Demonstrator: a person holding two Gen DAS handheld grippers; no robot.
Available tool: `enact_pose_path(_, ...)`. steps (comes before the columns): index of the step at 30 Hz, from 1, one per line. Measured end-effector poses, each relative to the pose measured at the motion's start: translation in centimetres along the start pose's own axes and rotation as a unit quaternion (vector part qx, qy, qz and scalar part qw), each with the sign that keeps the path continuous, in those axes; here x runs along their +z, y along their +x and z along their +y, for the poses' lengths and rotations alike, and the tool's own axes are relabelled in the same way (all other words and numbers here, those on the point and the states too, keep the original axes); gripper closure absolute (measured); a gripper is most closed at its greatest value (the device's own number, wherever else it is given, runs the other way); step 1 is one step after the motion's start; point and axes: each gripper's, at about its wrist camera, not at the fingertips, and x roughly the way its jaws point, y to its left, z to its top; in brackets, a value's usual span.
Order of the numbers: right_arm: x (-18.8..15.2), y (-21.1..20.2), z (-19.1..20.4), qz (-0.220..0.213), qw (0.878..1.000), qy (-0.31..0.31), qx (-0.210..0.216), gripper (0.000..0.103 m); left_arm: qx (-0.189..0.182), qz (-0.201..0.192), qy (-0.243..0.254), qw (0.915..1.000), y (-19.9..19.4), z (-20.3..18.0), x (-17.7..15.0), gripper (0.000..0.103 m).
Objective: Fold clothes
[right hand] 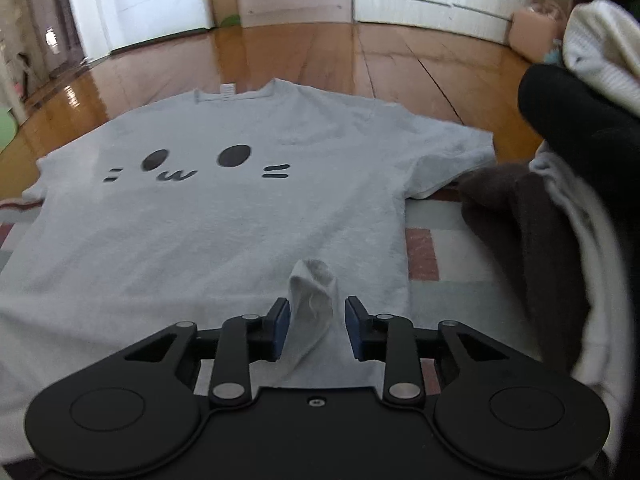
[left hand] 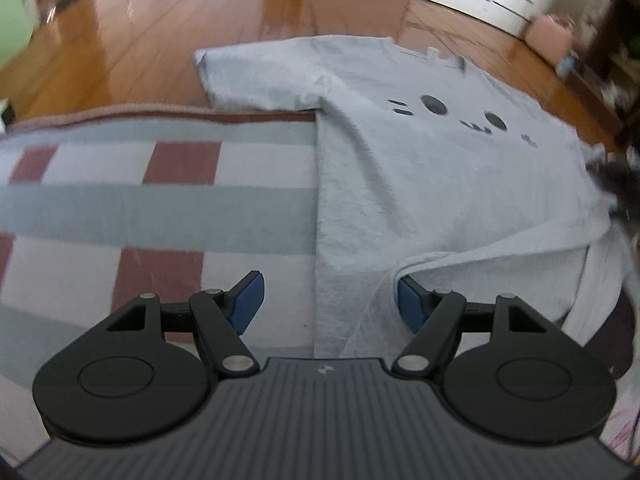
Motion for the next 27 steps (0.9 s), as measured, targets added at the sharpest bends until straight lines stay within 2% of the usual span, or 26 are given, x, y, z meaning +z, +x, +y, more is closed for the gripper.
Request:
enact_pose_path(3, -0.6, -0.3, 0.3, 0.008, 1.0, -0.027, 0.004, 0.068, -0.014, 0.004, -0.029, 0.9995, 0.2, 0.8, 0.3, 0.032)
enact_pose_path(7, -0.7, 1.0, 1.1, 0.019, 0.997, -0.07, -0.014, 0.068, -0.014, 0.006, -0.024, 0.9996, 0.3, 0.6, 0.1, 0.032)
enact_pose_path(12, 1.1, 4.2, 0.7, 0.018, 0.998, -0.055, -0.037, 0.069, -0.008, 0.004, -0.008, 0.9999, 0.2, 0.4, -0.1, 0.032)
enact_pose_path(14, 1.7, 4.4, 0.7, 0.002, 0.998, -0.05, -0.04, 0.1, -0.007, 0.001, -0.001, 1.0, 0.1, 0.2, 0.0, 0.032)
enact_pose_path(17, 2.3, 1.5, 0.7, -0.046, 0.998, -0.012, -0.051, 0.101, -0.002, -0.007, 0.016, 0.9999, -0.1, -0.1, 0.0, 0.032)
enact_pose_path(23, -0.3, -6.5, 1.3, -0.096, 0.986, 0.051, -0.128, 0.1, -0.002, -0.021, 0.051, 0.9985, -1.1, -1.1, 0.2, 0.032)
enact_pose_path(24, -0.9, -7.3, 1.2, -0.098, 0.984, 0.061, -0.134, 0.1, -0.004, -0.019, 0.061, 0.9979, -1.4, -1.3, 0.3, 0.03)
enact_pose_path(27, -1.5, -7.0, 0.6, -0.063, 0.985, 0.06, -0.151, 0.1, -0.038, 0.027, 0.124, 0.9912, -1.5, -1.7, 0.9, 0.03)
